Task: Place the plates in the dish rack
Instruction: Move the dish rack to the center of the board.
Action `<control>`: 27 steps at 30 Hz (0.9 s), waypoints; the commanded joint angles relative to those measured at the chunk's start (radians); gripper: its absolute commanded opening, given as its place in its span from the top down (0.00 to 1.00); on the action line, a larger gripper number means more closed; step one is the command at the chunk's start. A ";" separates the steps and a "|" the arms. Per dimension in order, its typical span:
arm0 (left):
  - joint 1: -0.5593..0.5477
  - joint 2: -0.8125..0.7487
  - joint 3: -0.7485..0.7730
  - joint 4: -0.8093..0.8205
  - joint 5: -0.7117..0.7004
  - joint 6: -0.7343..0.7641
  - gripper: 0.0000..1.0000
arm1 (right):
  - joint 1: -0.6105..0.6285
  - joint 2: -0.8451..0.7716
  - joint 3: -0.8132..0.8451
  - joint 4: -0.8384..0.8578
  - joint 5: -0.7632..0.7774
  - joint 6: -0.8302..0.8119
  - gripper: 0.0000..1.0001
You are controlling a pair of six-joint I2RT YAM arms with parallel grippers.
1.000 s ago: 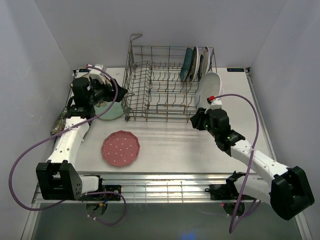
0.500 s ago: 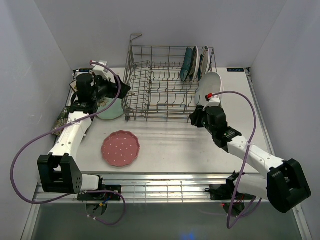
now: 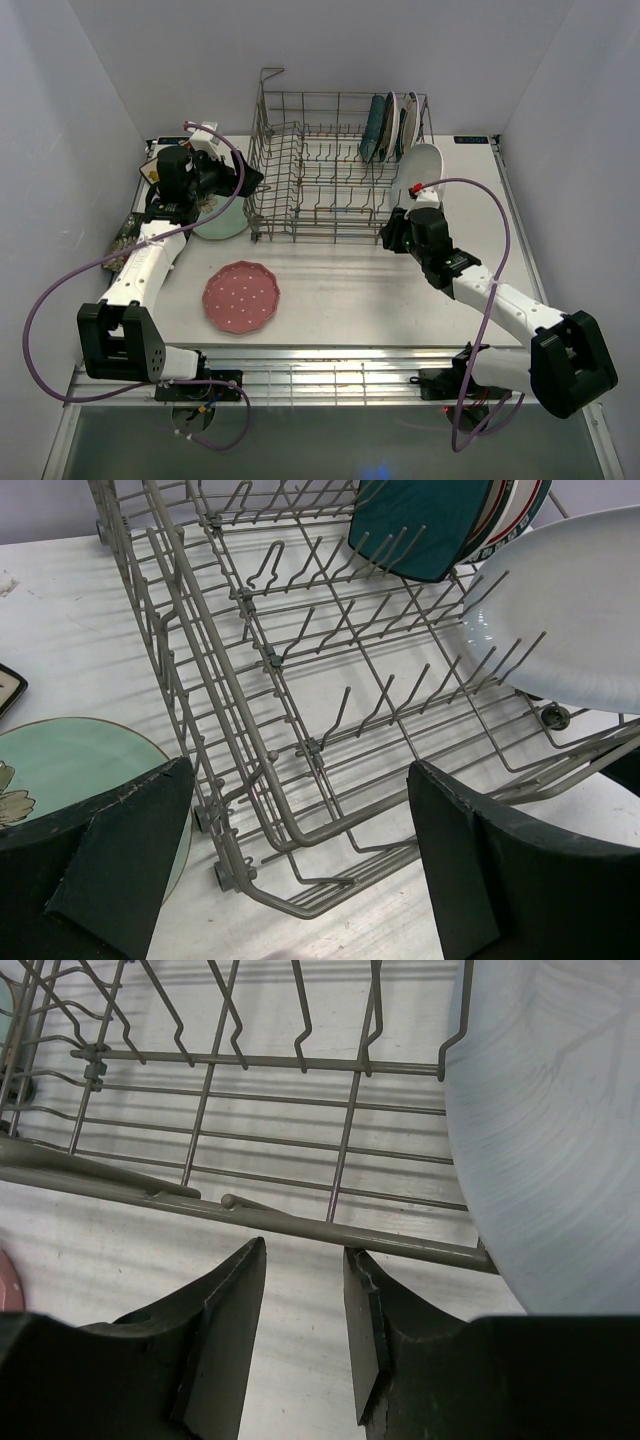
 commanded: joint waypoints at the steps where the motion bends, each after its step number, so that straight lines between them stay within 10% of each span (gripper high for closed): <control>1: -0.004 -0.030 0.037 0.019 -0.012 -0.003 0.02 | -0.028 0.011 0.086 0.082 0.064 -0.020 0.57; 27: -0.005 -0.243 -0.023 -0.070 -0.070 0.069 0.02 | 0.056 -0.144 0.045 0.013 -0.070 0.006 0.36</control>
